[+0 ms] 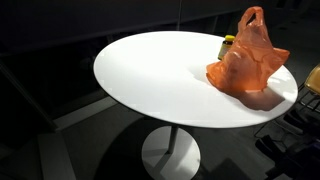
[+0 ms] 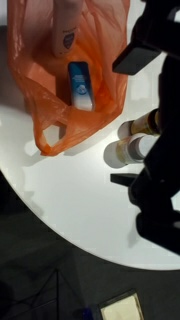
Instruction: Pick up the white medicine bottle form the orange plastic bag and slide the brown medicine bottle with a yellow lid forward, place the white medicine bottle on the table next to the brown medicine bottle
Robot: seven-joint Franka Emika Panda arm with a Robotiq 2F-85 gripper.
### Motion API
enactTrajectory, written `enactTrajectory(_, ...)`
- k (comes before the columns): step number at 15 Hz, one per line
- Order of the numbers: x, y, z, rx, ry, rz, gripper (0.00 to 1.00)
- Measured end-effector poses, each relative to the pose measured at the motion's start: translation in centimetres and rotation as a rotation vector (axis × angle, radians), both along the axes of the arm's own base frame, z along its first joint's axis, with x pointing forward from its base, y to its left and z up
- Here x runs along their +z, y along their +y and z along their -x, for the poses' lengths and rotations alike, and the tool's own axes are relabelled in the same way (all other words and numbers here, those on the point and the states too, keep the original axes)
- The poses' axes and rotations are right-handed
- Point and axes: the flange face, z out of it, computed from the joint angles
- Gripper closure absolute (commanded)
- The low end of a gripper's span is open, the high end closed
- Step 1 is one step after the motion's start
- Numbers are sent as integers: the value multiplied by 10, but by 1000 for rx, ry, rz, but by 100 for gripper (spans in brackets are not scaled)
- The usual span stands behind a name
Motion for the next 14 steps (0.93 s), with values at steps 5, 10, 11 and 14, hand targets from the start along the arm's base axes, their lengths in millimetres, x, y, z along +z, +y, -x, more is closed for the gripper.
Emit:
enactTrajectory(5,55,3,40,51,27,66,0)
enactTrajectory(10,101,10,68,58,10,89,0)
enactTrajectory(11,108,13,72,56,3,91,0)
enactTrajectory(14,127,23,81,48,-17,101,0)
